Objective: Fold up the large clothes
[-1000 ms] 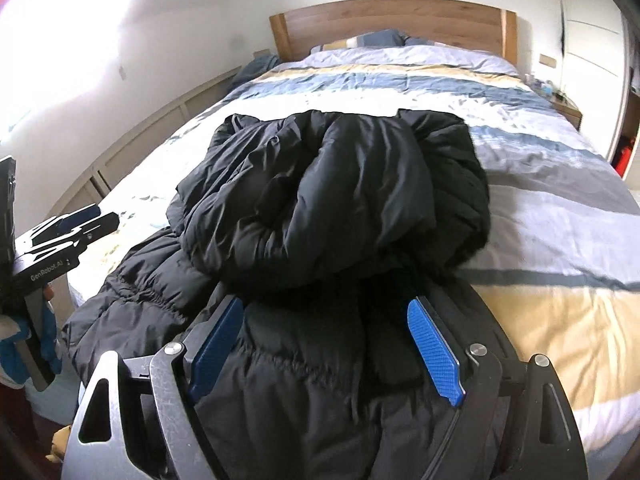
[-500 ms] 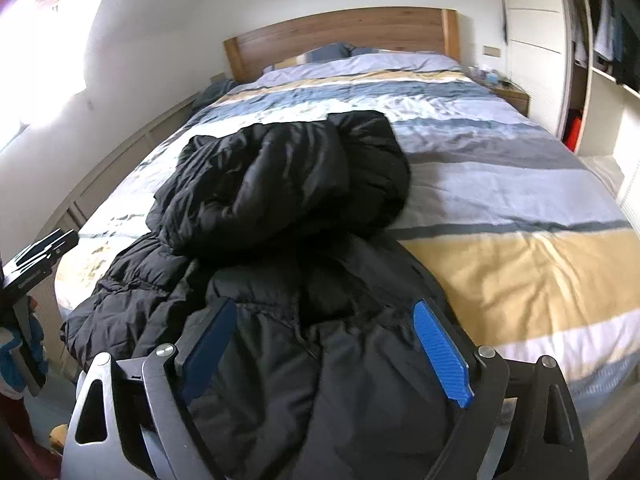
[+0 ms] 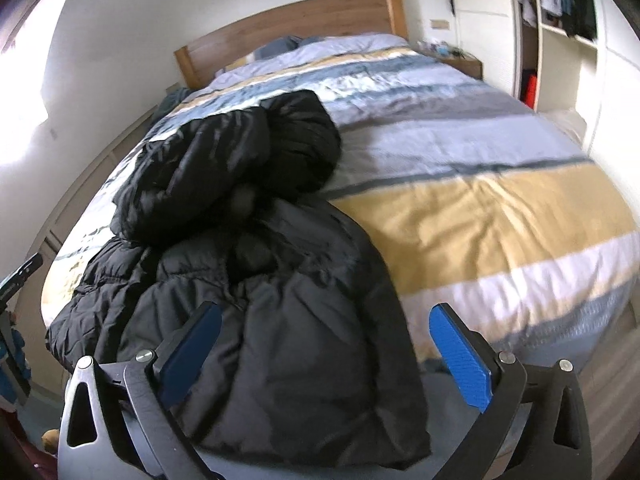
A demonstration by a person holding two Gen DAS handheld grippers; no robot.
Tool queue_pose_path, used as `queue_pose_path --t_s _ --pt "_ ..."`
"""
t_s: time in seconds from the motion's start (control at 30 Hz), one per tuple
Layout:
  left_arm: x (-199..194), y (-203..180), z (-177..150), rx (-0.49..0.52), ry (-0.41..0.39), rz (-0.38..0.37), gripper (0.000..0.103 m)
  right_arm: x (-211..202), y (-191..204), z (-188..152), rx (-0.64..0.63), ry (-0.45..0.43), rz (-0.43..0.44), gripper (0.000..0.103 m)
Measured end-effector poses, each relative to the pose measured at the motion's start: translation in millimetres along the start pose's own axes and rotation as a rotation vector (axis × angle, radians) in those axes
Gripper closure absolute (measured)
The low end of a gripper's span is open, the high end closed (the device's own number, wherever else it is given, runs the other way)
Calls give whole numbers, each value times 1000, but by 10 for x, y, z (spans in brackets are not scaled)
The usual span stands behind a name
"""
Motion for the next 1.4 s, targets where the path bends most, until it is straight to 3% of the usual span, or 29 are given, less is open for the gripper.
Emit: queue_pose_path --t_s 0.43,0.97,1.13,1.27,1.4 --pt "278 287 -236 -48 88 38 35 -171 -551 -246 128 11 -70 0" --pt "455 593 -360 -90 139 71 35 -267 -671 -261 158 2 -89 0" --pt "550 785 -456 -133 185 36 35 -234 -659 -251 155 11 -77 0" --pt "711 1069 -626 -198 272 -9 35 -184 -673 -276 167 24 -64 0" --pt "873 1335 -813 -282 355 -96 35 -129 -721 -291 196 25 -52 0"
Point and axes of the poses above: each gripper's, at about its wrist camera, not at the fingertips, and x roughly the way its jaws point, y to its left, z to its top, the point moved 6 cm from there along x, roughly the way its jaws point, and after that the axes turned 15 degrees about z, right-handed, at the moved point
